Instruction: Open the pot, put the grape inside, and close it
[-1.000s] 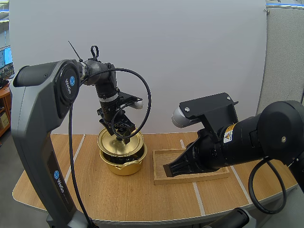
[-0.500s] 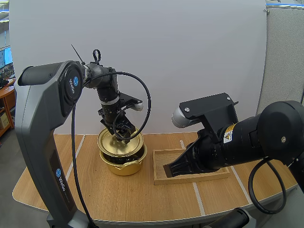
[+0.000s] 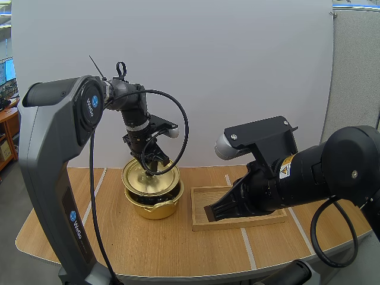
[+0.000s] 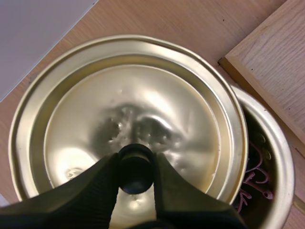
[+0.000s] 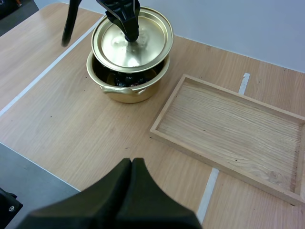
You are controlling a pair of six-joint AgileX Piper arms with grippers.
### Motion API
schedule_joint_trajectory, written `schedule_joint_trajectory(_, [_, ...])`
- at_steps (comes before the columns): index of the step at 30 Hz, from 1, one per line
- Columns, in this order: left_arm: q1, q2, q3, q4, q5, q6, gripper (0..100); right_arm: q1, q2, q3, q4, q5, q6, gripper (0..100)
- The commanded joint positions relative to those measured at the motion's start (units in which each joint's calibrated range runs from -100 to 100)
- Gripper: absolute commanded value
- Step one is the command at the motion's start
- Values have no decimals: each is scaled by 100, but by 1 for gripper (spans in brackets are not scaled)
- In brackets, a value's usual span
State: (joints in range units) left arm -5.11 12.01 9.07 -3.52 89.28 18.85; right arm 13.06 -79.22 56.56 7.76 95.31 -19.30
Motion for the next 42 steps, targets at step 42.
schedule_joint_trajectory(42, [-20, -801, 737, -526, 164, 107, 0, -21, -23, 14, 20, -29, 25, 0])
